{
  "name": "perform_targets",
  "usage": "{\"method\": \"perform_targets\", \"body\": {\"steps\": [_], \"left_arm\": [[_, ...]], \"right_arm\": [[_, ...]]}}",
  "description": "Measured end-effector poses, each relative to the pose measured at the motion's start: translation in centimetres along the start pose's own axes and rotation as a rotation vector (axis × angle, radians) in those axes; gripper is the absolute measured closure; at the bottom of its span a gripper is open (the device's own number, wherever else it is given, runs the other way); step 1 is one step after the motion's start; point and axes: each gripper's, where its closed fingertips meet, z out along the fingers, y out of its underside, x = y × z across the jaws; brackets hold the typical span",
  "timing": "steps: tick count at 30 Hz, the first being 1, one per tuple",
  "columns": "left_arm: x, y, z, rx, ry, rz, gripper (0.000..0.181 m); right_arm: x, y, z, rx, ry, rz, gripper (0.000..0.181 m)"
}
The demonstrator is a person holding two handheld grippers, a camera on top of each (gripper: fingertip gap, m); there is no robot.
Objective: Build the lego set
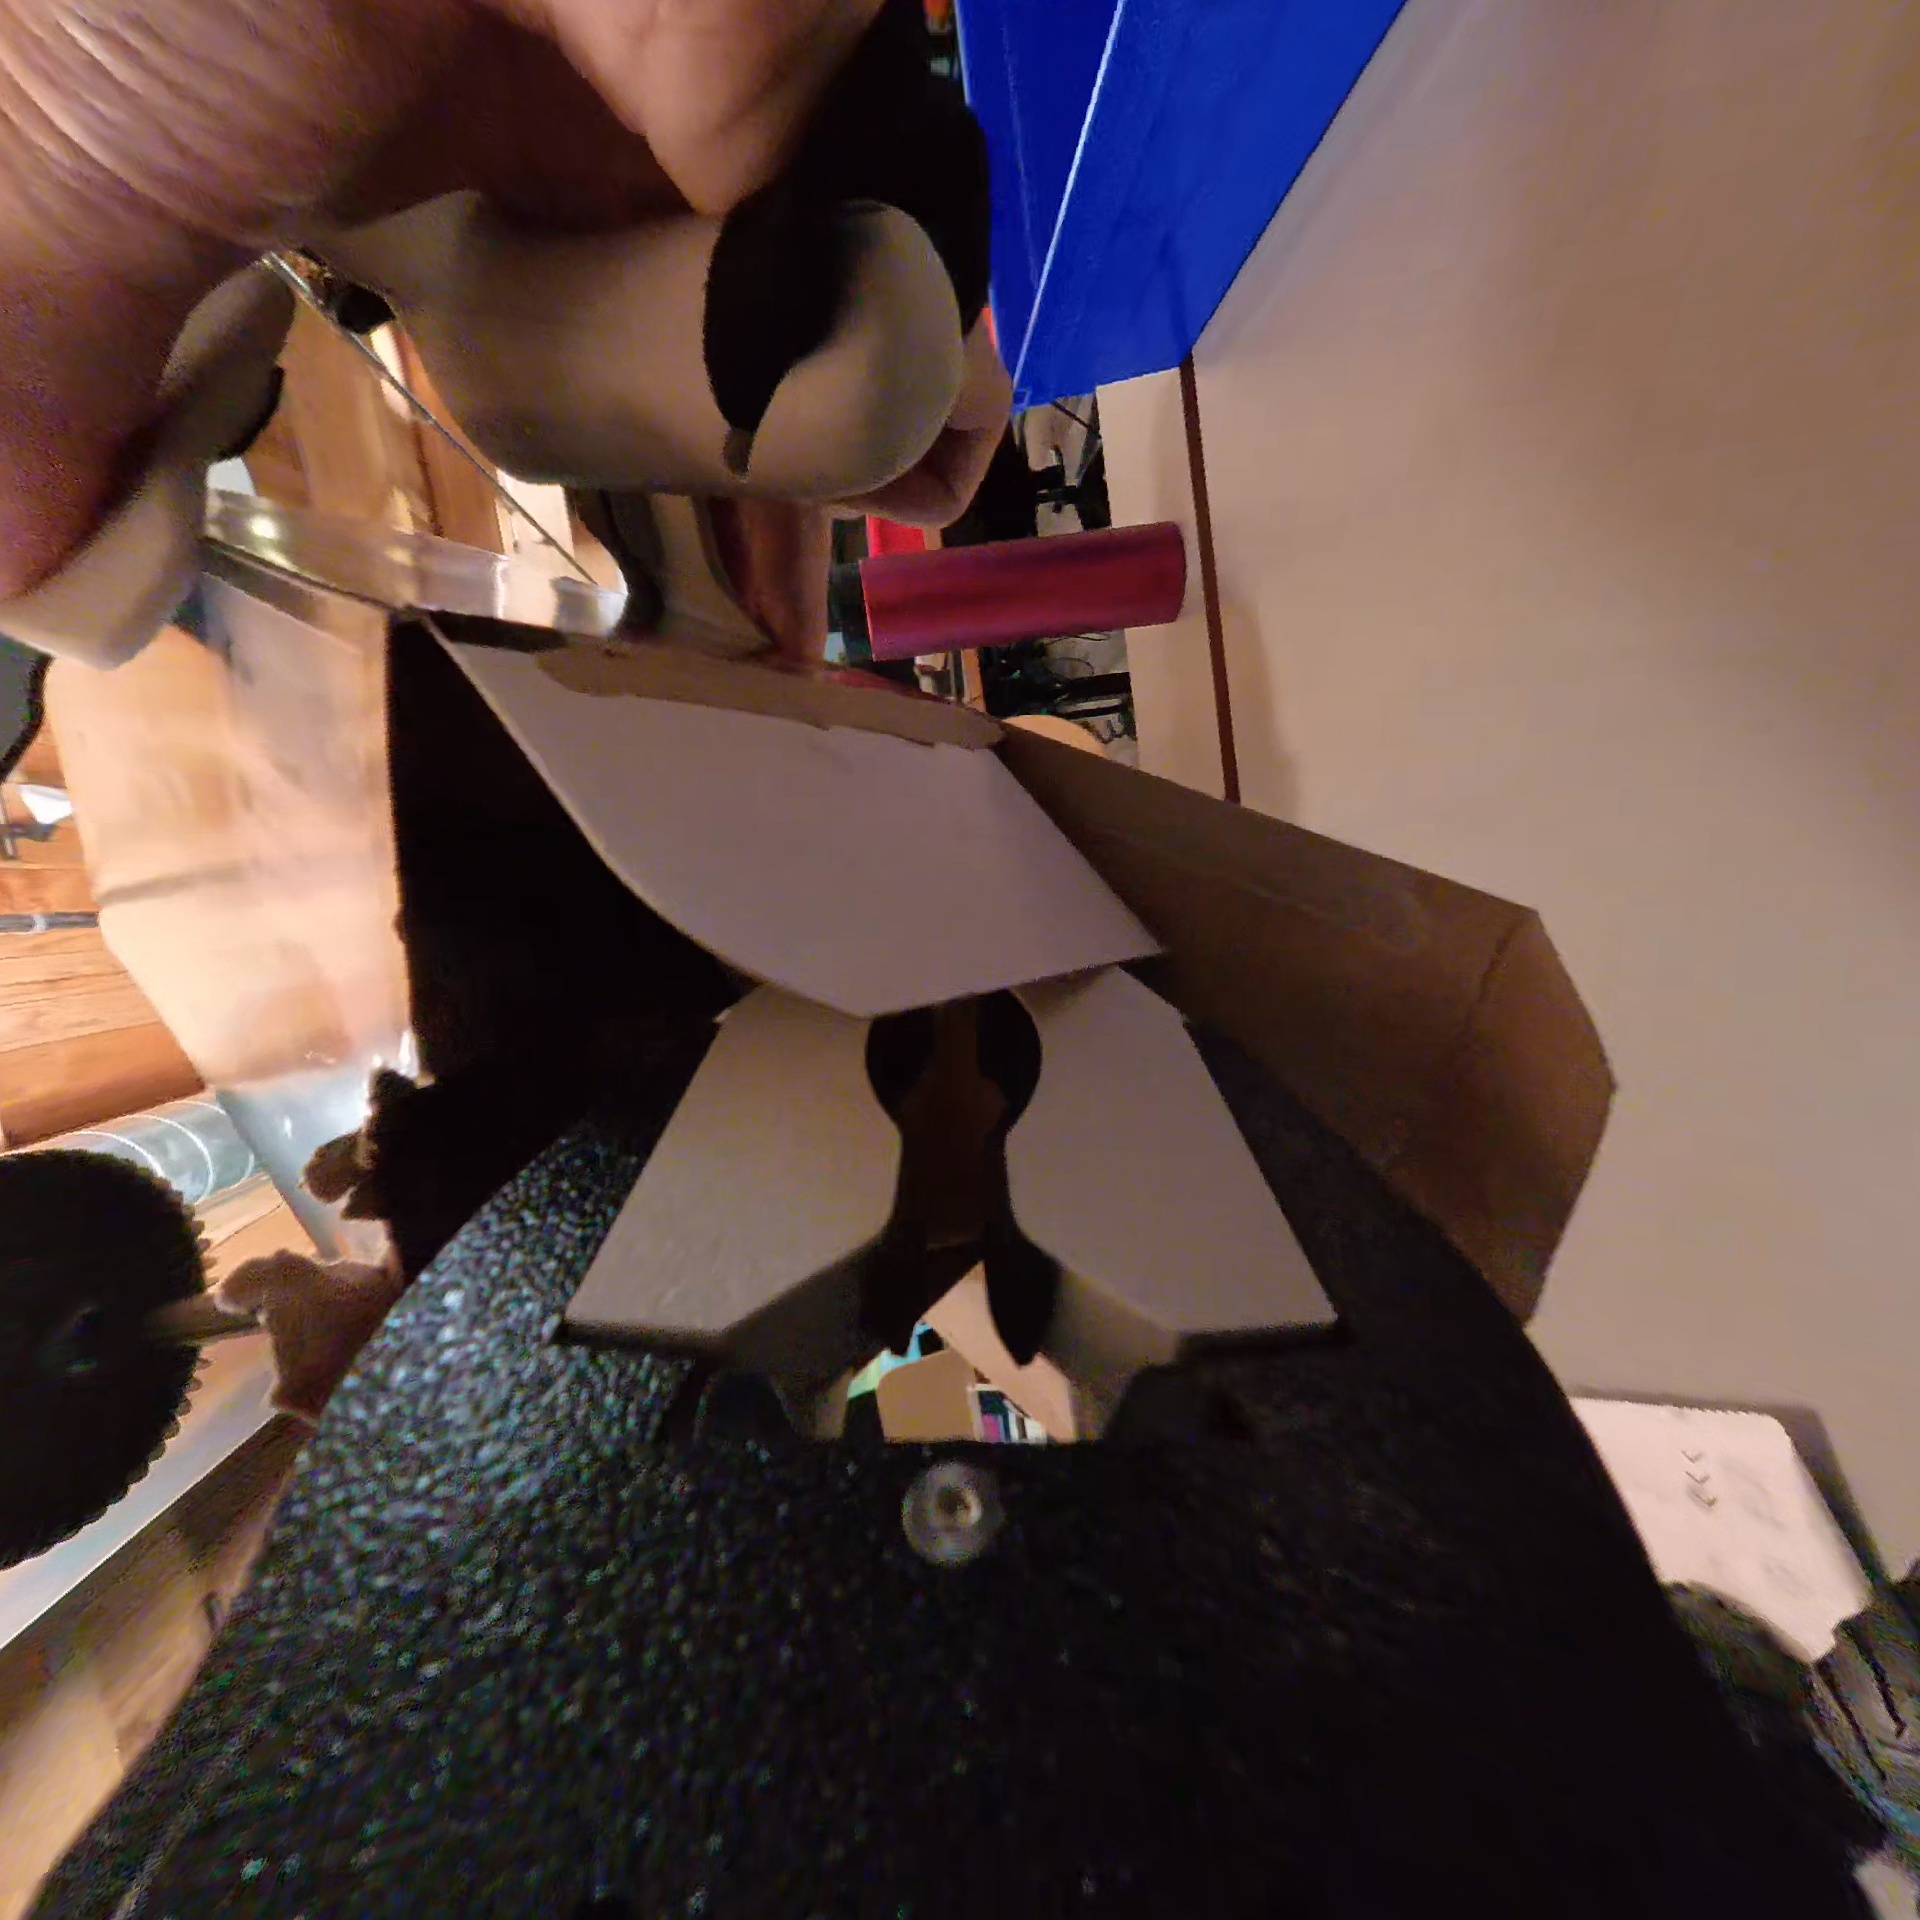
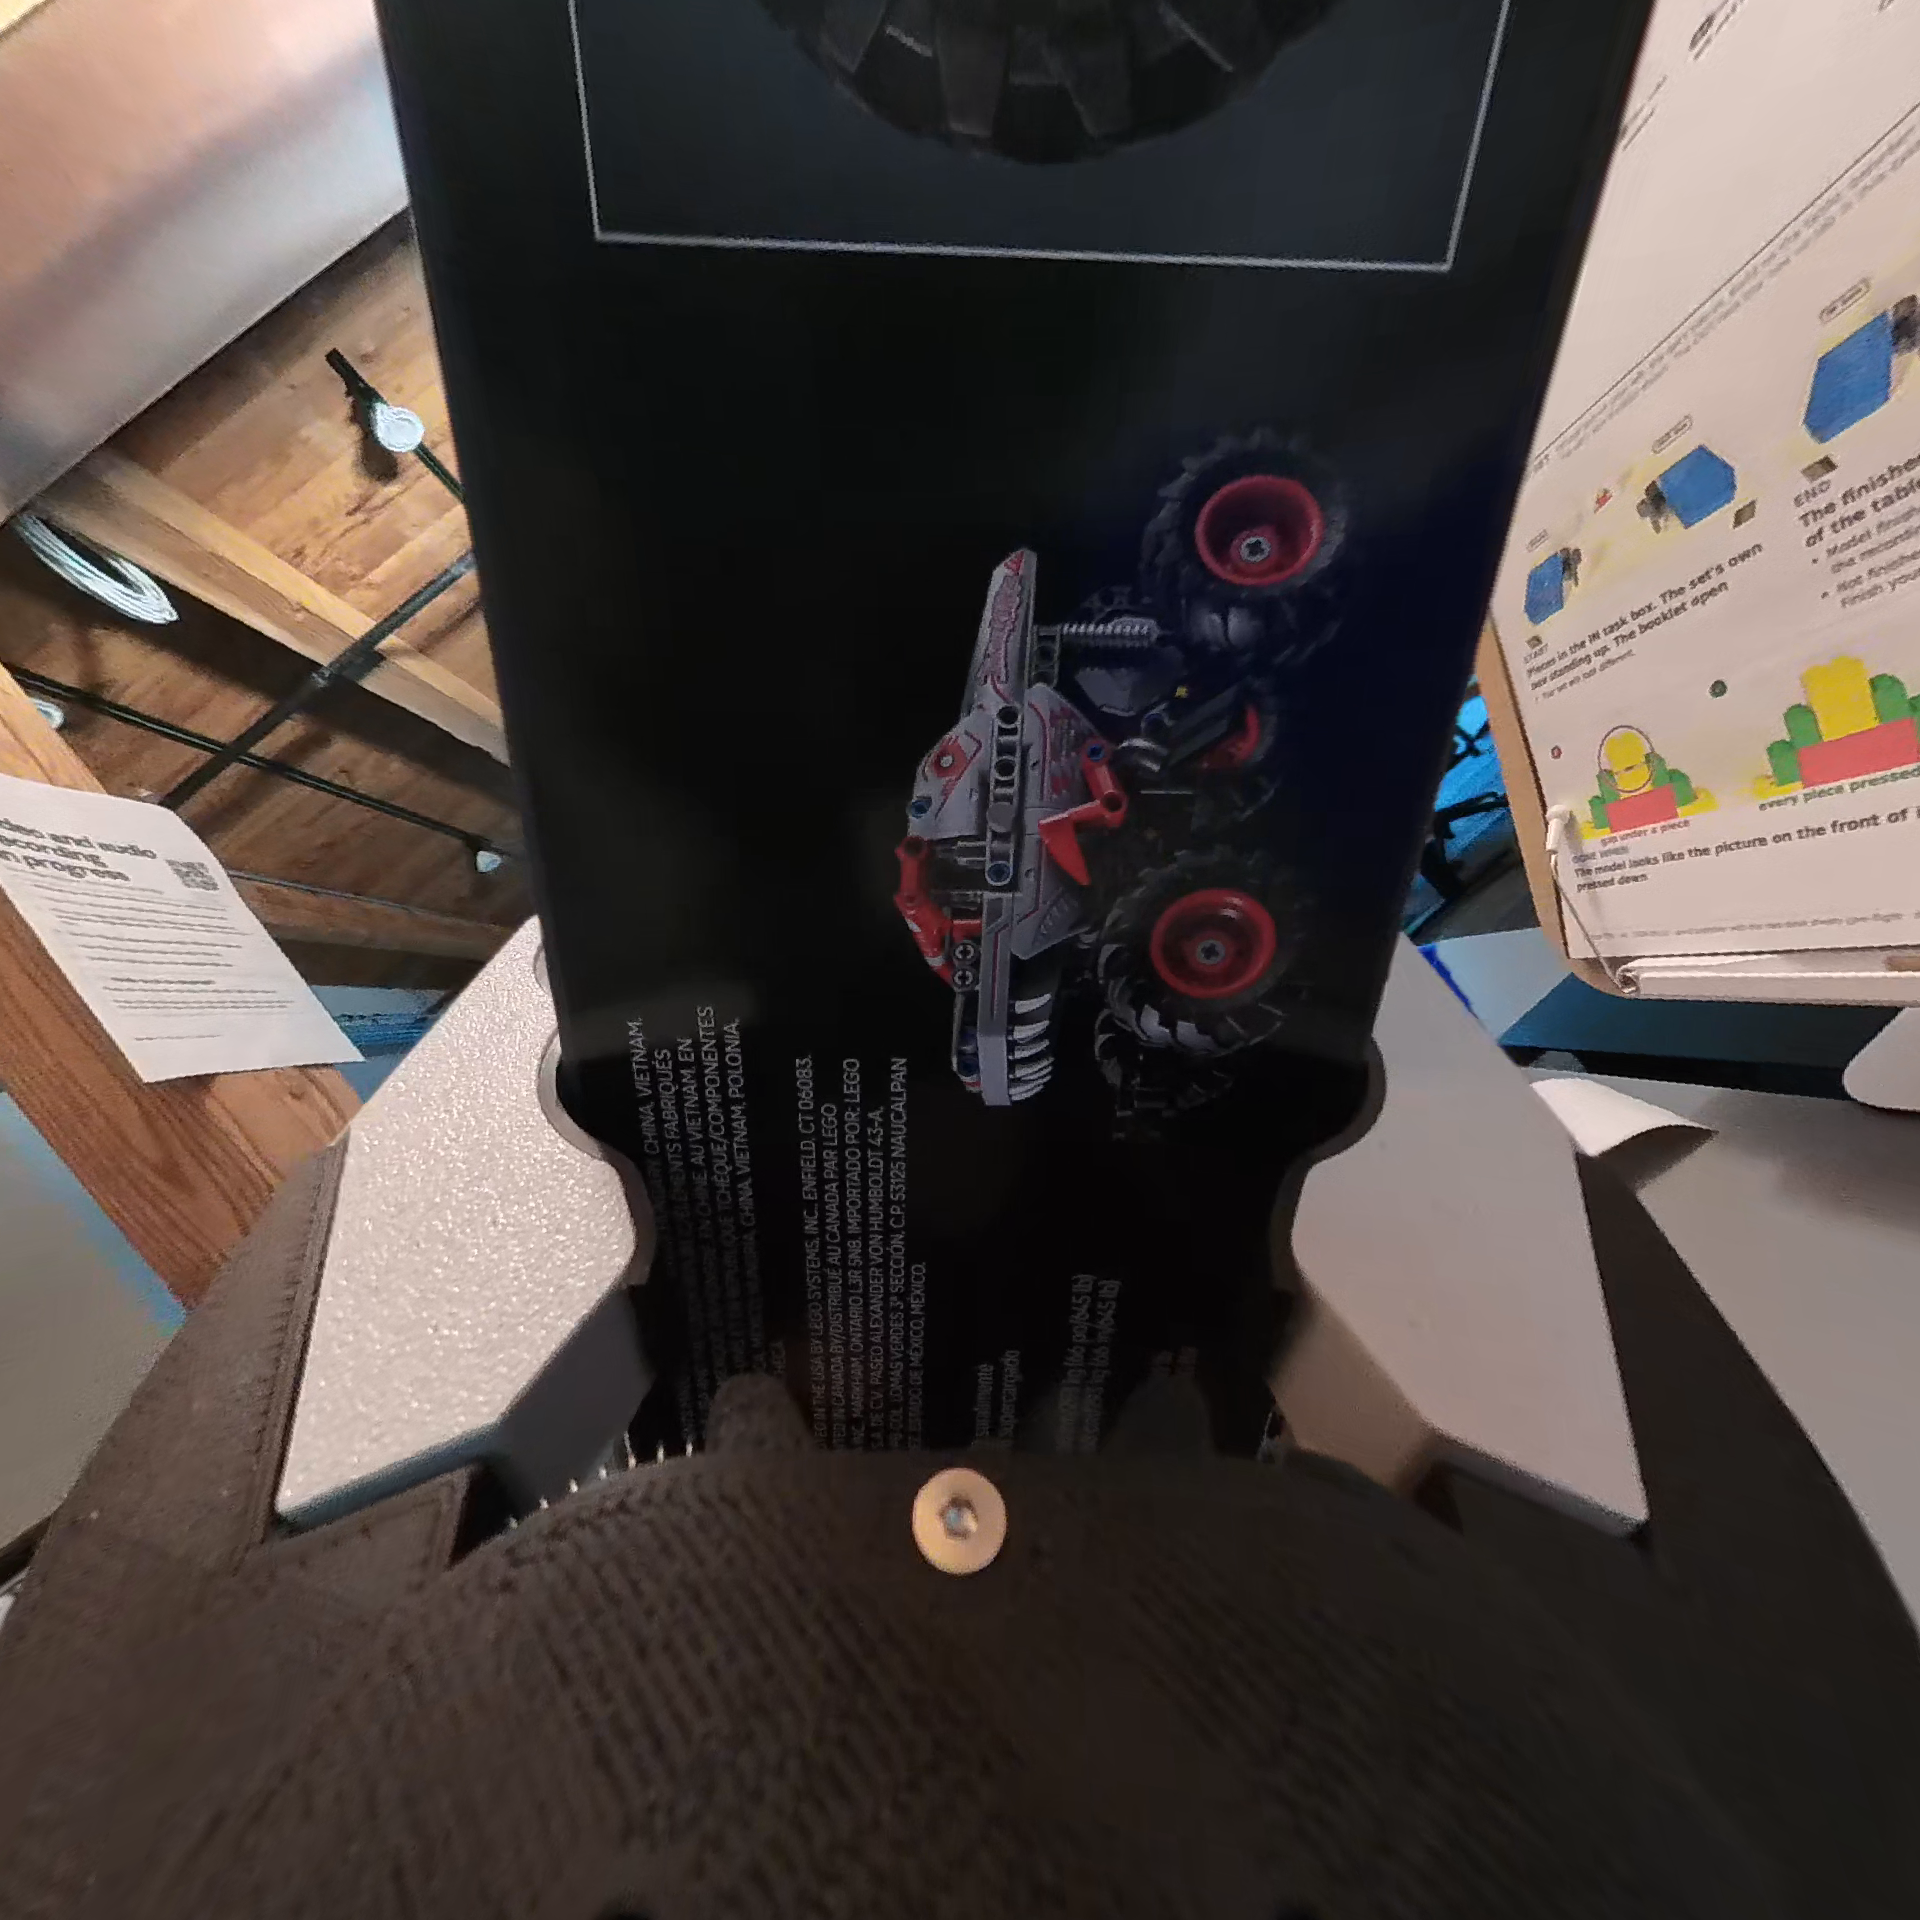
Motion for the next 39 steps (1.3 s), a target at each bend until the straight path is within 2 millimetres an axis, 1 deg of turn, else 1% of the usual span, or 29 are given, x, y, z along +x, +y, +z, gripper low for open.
{"method": "perform_targets", "body": {"steps": [3, 6, 8, 10, 12, 14, 16, 18, 20, 21, 23, 25, 27, 29, 30, 32, 33, 35, 38, 39], "left_arm": [[0.2, -0.3, -0.3, 0.02, 0.05, -0.046, 0.181], [1.5, -0.9, -1.4, 0.072, 0.158, -0.095, 0.181], [1.5, -0.7, -2.0, 0.069, 0.178, -0.124, 0.181], [0.0, -0.6, -2.0, 0.055, 0.101, -0.162, 0.181], [-2.4, -1.4, -1.7, 0.088, -0.032, -0.215, 0.181], [-3.6, -1.5, -1.2, 0.079, -0.099, -0.275, 0.181], [-4.6, -1.0, -0.9, 0.041, -0.165, -0.347, 0.165], [-5.7, -0.7, -1.0, 0.053, -0.232, -0.489, 0.148], [-6.0, -0.6, -0.8, 0.095, -0.218, -0.673, 0.14], [-6.0, -0.5, -0.6, 0.113, -0.205, -0.755, 0.129], [-5.9, -0.3, -0.1, 0.133, -0.174, -0.851, 0.119], [-6.6, 0.3, 0.1, 0.138, -0.198, -0.917, 0.117], [-7.1, 0.6, 0.0, 0.153, -0.186, -0.997, 0.118], [-7.5, 1.0, 0.2, 0.151, -0.177, -1.085, 0.116], [-7.5, 1.2, 0.3, 0.136, -0.178, -1.108, 0.116], [-7.1, 2.0, 1.0, 0.045, -0.192, -1.085, 0.112], [-6.9, 2.2, 1.3, 0.025, -0.187, -1.079, 0.11], [-6.2, 2.0, 1.4, 0.016, -0.122, -1.113, 0.115], [-3.9, 2.8, 1.2, -0.067, 0.029, -1.1, 0.117], [-3.4, 3.1, 1.0, -0.072, 0.047, -1.099, 0.117]], "right_arm": [[-0.2, -0.3, -0.3, -0.004, -0.004, -0.018, 0.041], [-0.3, -1.3, -0.9, 0.027, 0.001, -0.036, 0.041], [-0.4, -1.9, -1.3, 0.039, 0.008, -0.041, 0.04], [-0.5, -1.8, -1.3, 0.032, 0.003, -0.054, 0.04], [-0.7, -1.7, -0.9, 0.048, -0.022, -0.041, 0.04], [-1.4, -1.8, -0.6, 0.079, -0.072, -0.022, 0.041], [-1.9, -2.4, -0.8, 0.114, -0.096, -0.042, 0.041], [-2.8, -3.2, -1.3, 0.142, -0.15, -0.041, 0.041], [-3.7, -3.8, -1.7, 0.175, -0.19, -0.03, 0.04], [-3.9, -4.1, -1.8, 0.187, -0.193, -0.037, 0.04], [-4.1, -4.4, -2.0, 0.191, -0.179, -0.067, 0.04], [-4.1, -4.4, -2.0, 0.189, -0.162, -0.1, 0.04], [-4.1, -4.4, -2.3, 0.19, -0.163, -0.101, 0.04], [-3.9, -4.2, -2.3, 0.184, -0.155, -0.104, 0.04], [-3.9, -4.1, -2.2, 0.186, -0.16, -0.1, 0.04], [-4.0, -3.9, -2.0, 0.201, -0.162, -0.112, 0.04], [-3.9, -3.9, -1.9, 0.206, -0.141, -0.142, 0.041], [-4.0, -4.2, -2.1, 0.23, -0.132, -0.161, 0.04], [-4.2, -5.1, -2.8, 0.234, -0.101, -0.243, 0.043], [-4.2, -5.2, -2.8, 0.214, -0.083, -0.258, 0.042]]}}
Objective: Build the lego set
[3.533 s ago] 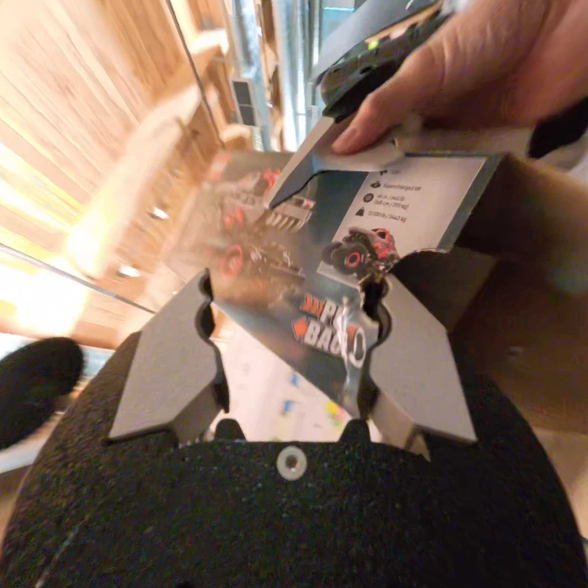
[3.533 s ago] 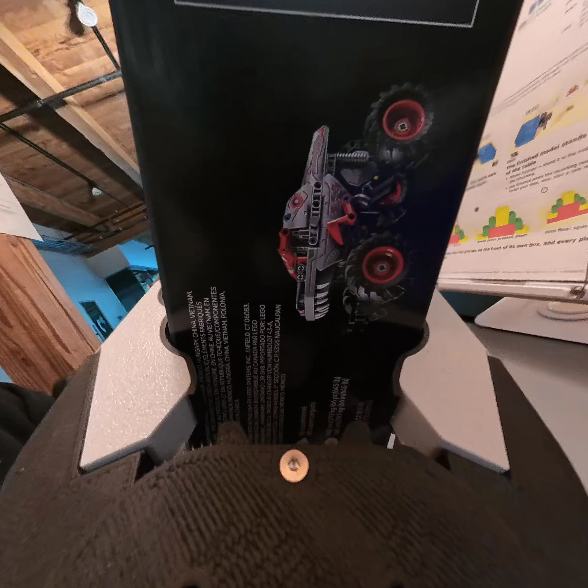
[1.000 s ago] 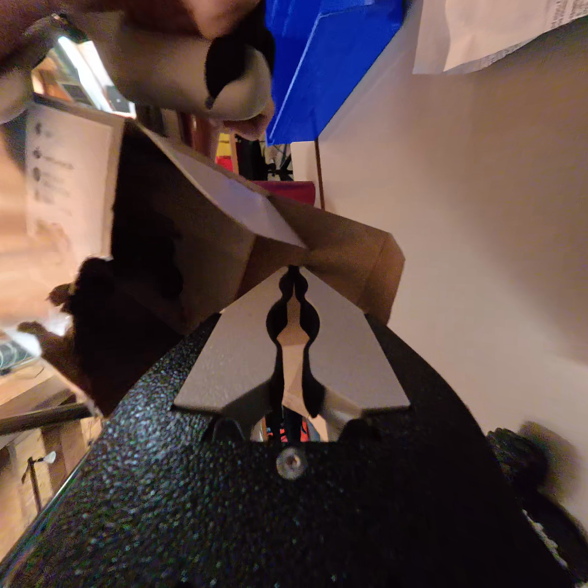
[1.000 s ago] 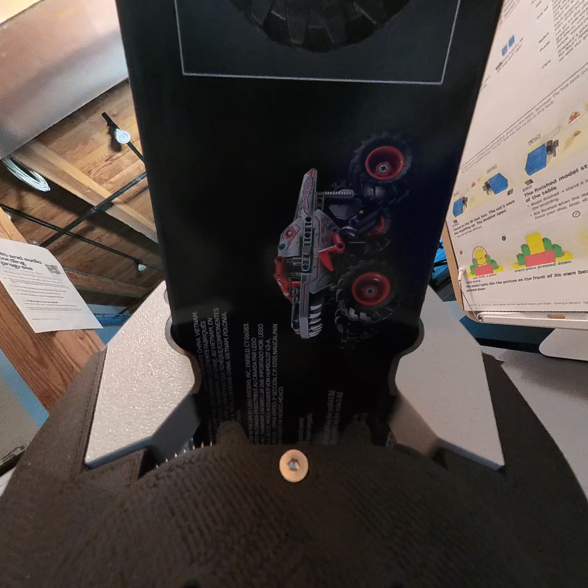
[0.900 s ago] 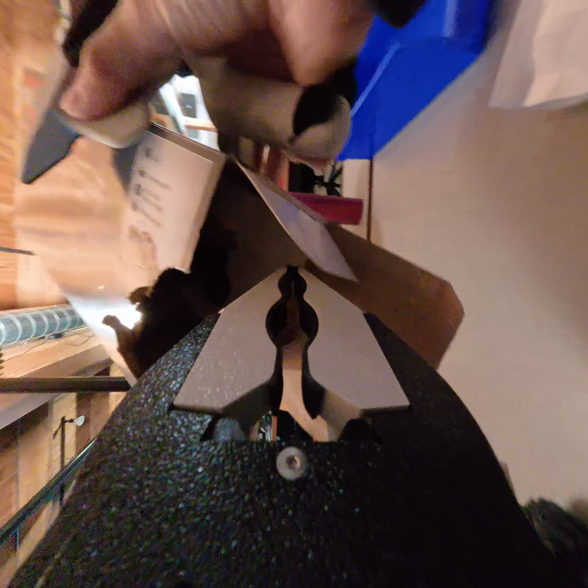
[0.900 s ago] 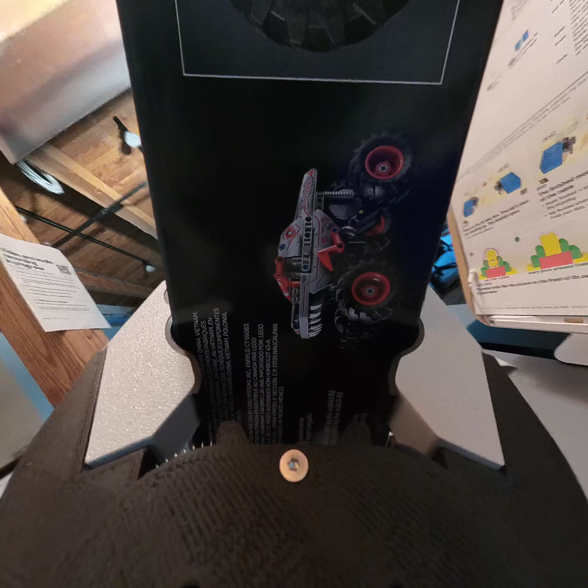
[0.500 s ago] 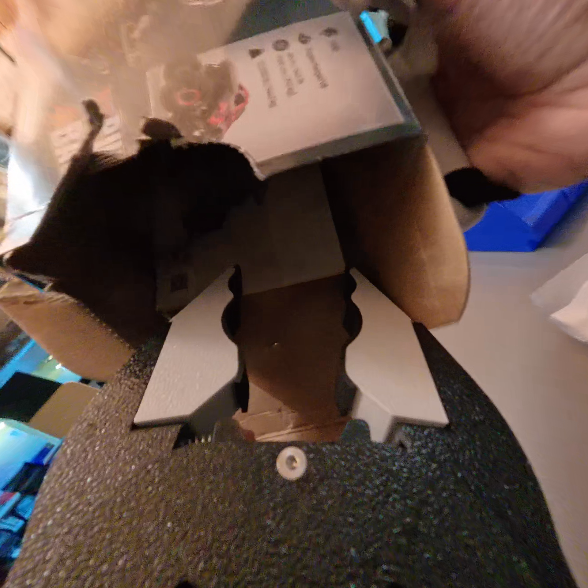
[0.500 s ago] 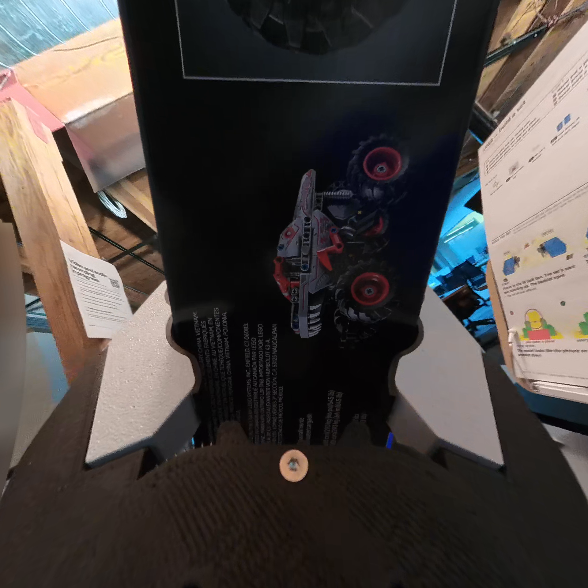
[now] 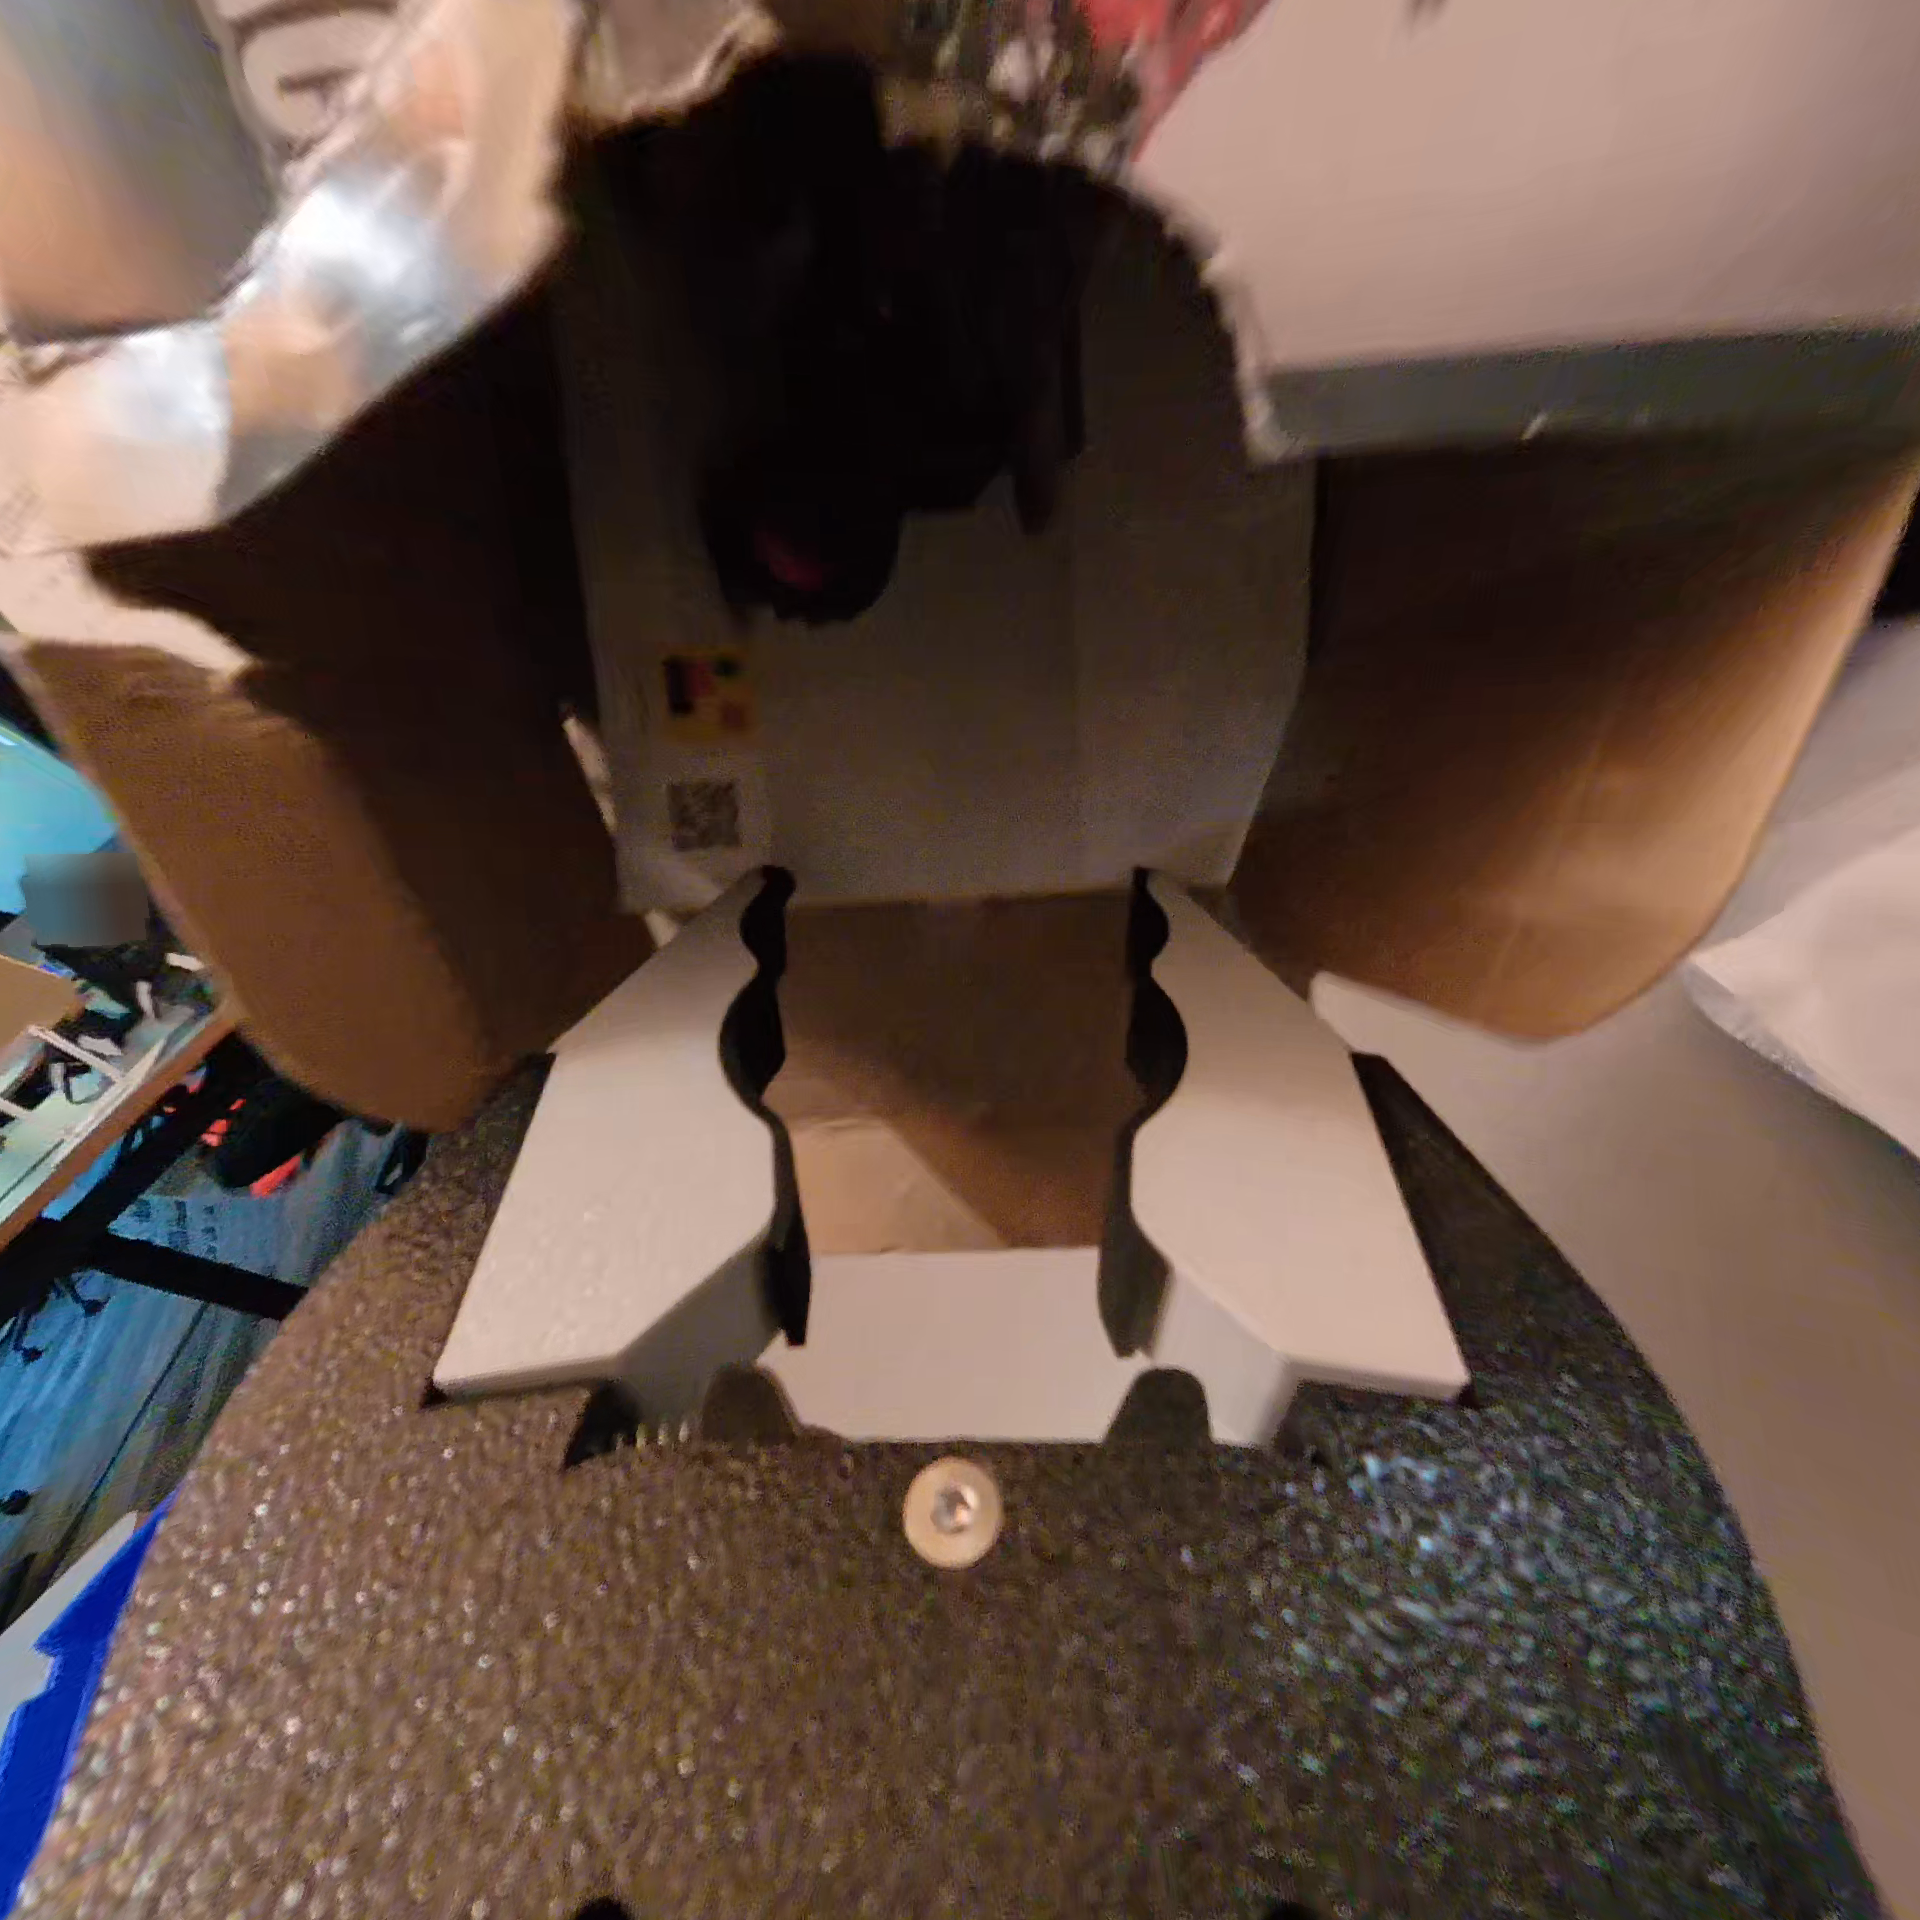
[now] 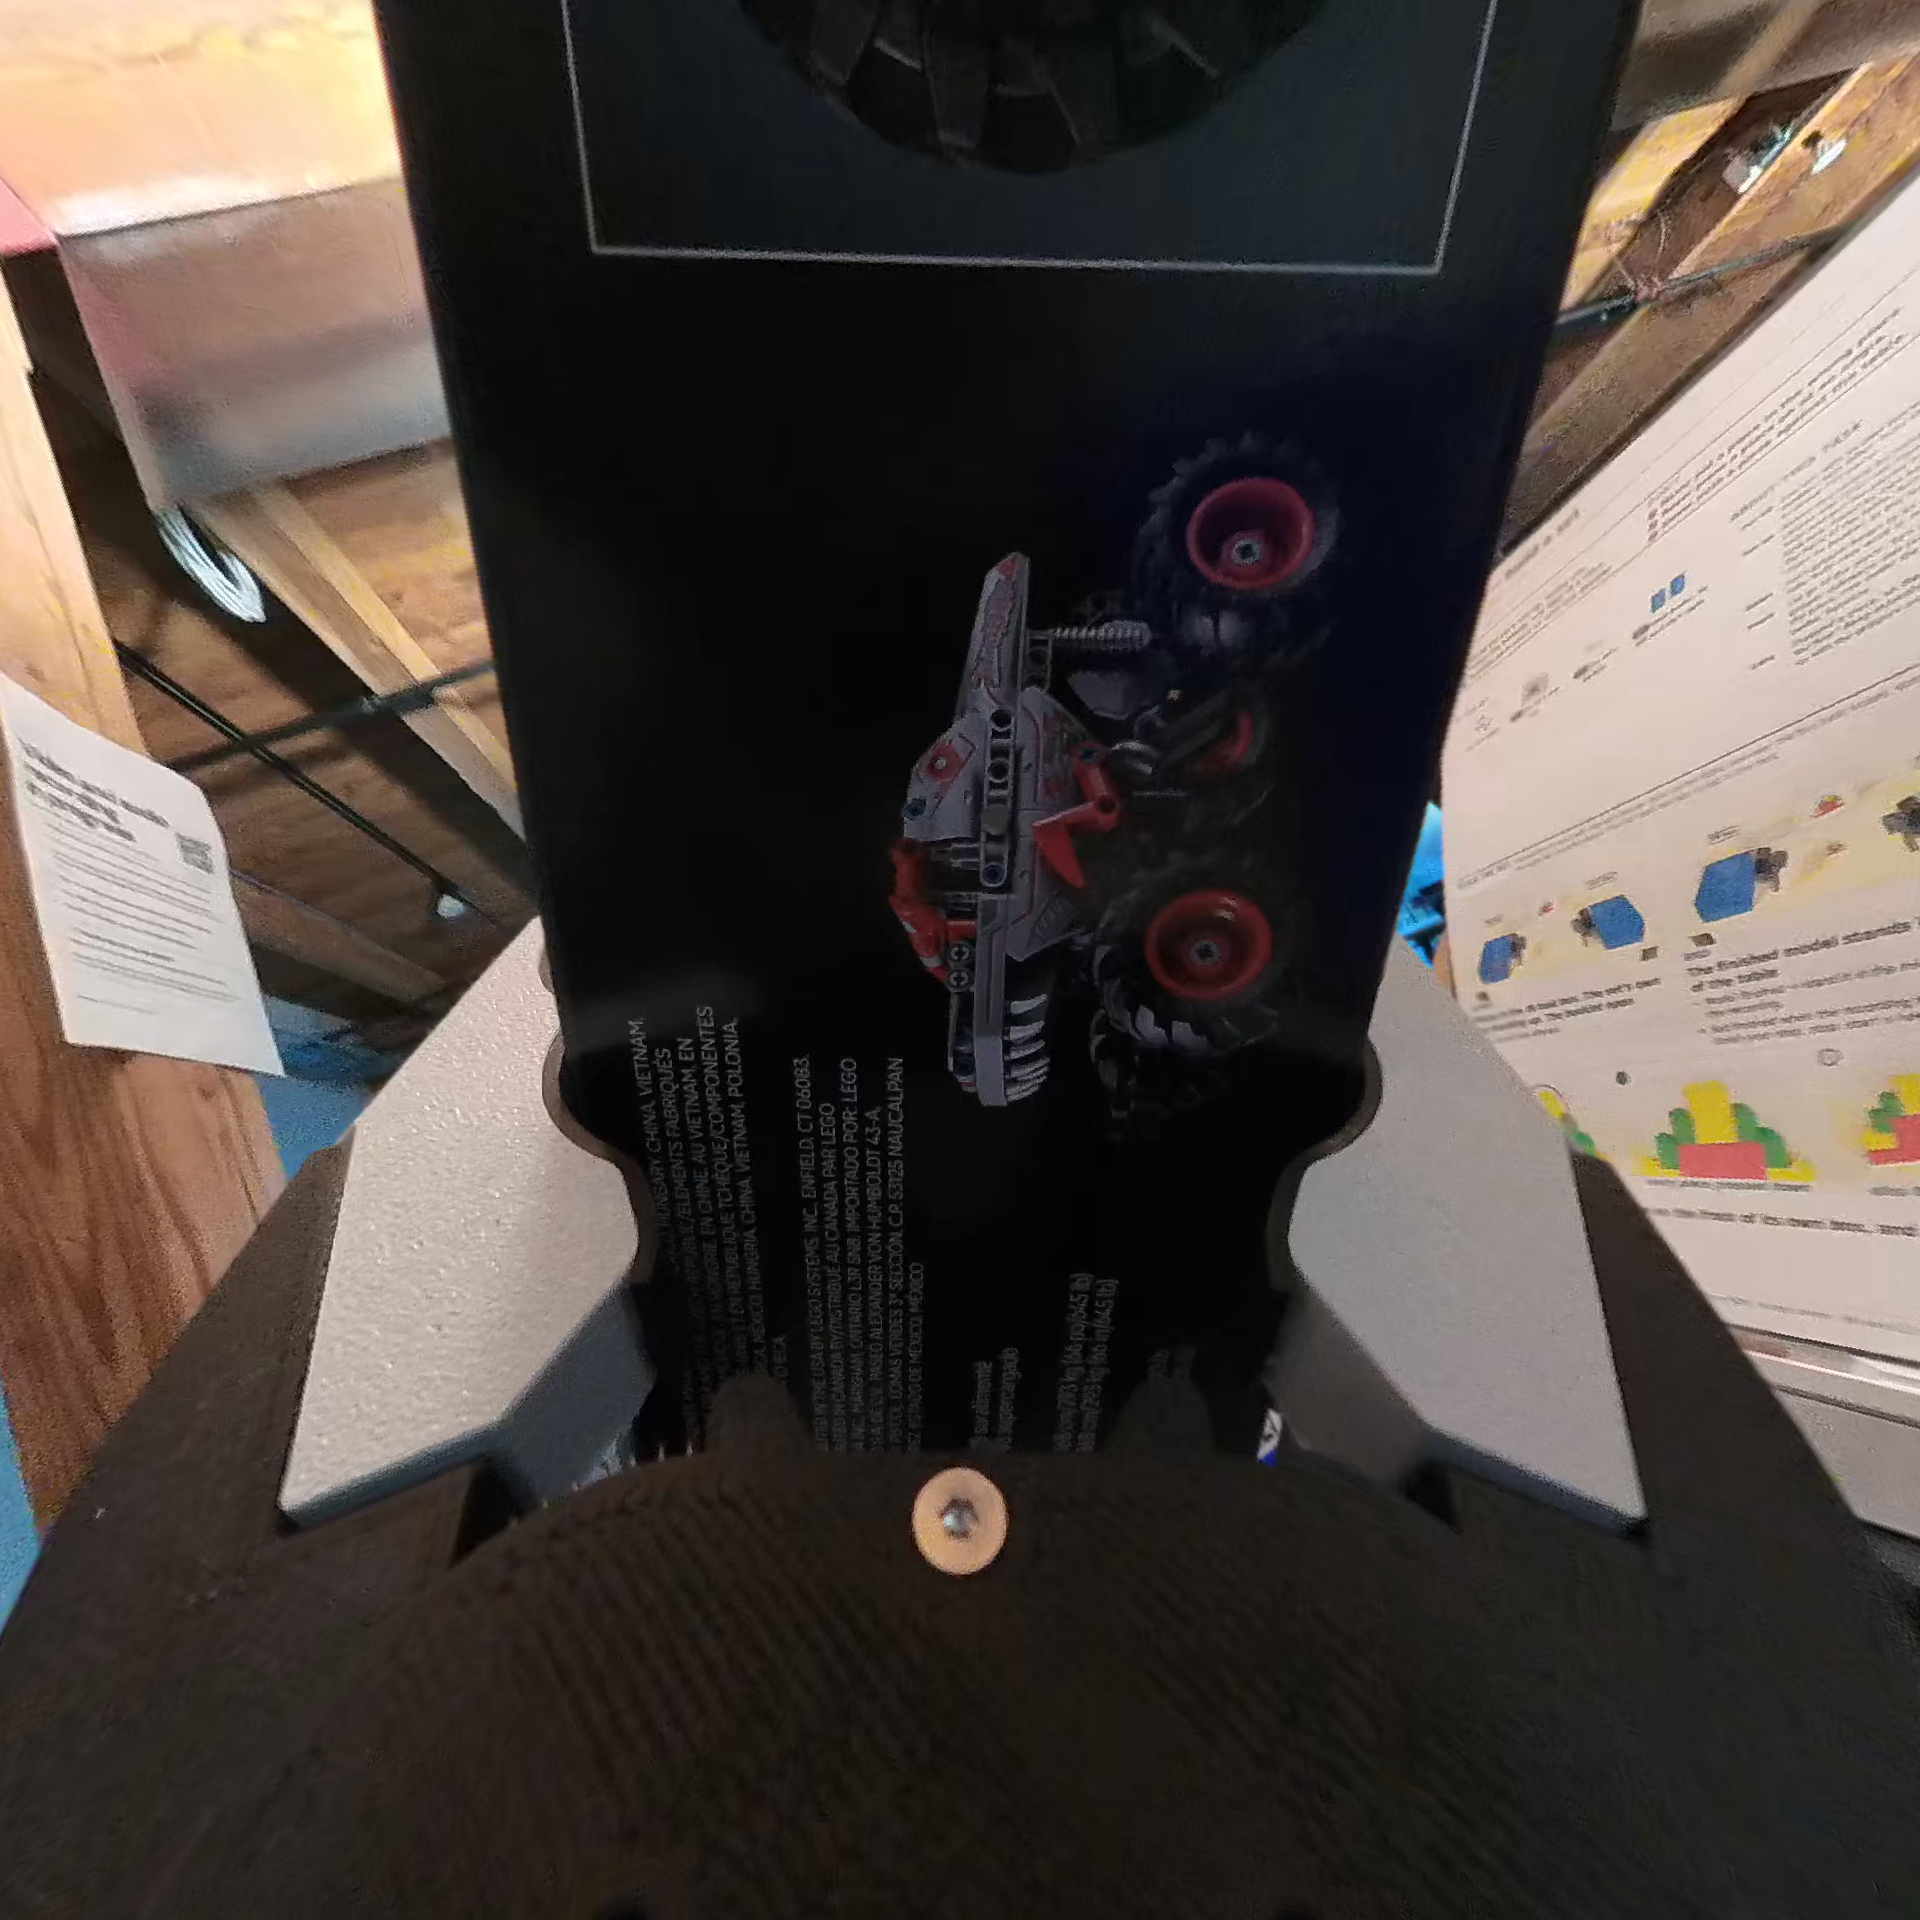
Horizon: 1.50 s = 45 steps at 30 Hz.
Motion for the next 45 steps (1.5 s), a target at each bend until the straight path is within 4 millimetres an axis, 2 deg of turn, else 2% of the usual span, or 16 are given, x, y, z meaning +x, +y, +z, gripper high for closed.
{"method": "perform_targets", "body": {"steps": [2, 4, 6, 9, 15, 18, 22, 25, 26, 27, 28, 34, 37, 39, 42, 45], "left_arm": [[-0.6, -0.4, -0.6, 0.068, -0.012, -0.052, 0.128], [-0.7, -1.4, -1.6, 0.17, 0.0, -0.151, 0.122], [-1.0, -1.2, -2.1, 0.199, -0.016, -0.176, 0.117], [-2.0, 0.1, -1.7, 0.174, -0.105, -0.131, 0.123], [-4.3, 0.7, -1.1, 0.229, -0.045, -0.597, 0.139], [-5.2, 0.6, -1.2, 0.285, 0.013, -0.728, 0.155], [-5.4, 0.3, -1.0, 0.321, 0.014, -0.781, 0.143], [-5.8, 0.0, -1.1, 0.369, 0.018, -0.89, 0.139], [-6.2, 0.0, -1.2, 0.389, 0.021, -0.936, 0.144], [-6.7, 0.1, -1.3, 0.412, 0.023, -0.986, 0.158], [-7.0, 0.0, -1.5, 0.445, 0.049, -1.025, 0.181], [-4.4, -2.5, -2.9, 0.575, 0.385, -1.092, 0.181], [-5.3, -0.5, -2.6, 0.51, 0.237, -1.061, 0.181], [-5.5, -0.3, -2.7, 0.521, 0.149, -0.993, 0.178], [-4.9, -0.1, -2.1, 0.459, 0.059, -0.894, 0.146], [-5.2, -0.4, -1.9, 0.454, -0.006, -0.87, 0.135]], "right_arm": [[-0.1, -0.1, 0.1, -0.013, 0.005, -0.034, 0.043], [-0.3, -0.2, 0.3, -0.005, 0.006, -0.049, 0.043], [-0.4, 0.0, 0.3, -0.01, 0.004, -0.047, 0.043], [-0.4, 0.4, 0.5, -0.001, 0.008, -0.043, 0.043], [-0.8, 1.8, 0.7, -0.002, -0.004, -0.028, 0.042], [-0.4, 1.7, 0.4, 0.008, -0.006, 0.018, 0.042], [0.0, 2.1, 0.4, 0.009, -0.011, 0.059, 0.038], [0.2, 2.4, 0.3, 0.009, -0.019, 0.067, 0.038], [0.3, 2.3, 0.2, 0.014, -0.018, 0.069, 0.038], [0.3, 2.0, 0.1, 0.026, -0.022, 0.072, 0.038], [0.2, 1.7, 0.0, 0.04, -0.035, 0.08, 0.038], [0.1, 1.4, 0.0, 0.033, 0.0, -0.027, 0.043], [0.1, 1.1, -0.1, 0.035, -0.007, -0.025, 0.043], [0.0, 0.9, -0.1, 0.055, -0.021, -0.006, 0.043], [-0.1, 1.4, 0.2, 0.05, -0.046, 0.017, 0.043], [-0.4, 1.9, 0.5, 0.045, -0.056, 0.009, 0.043]]}}
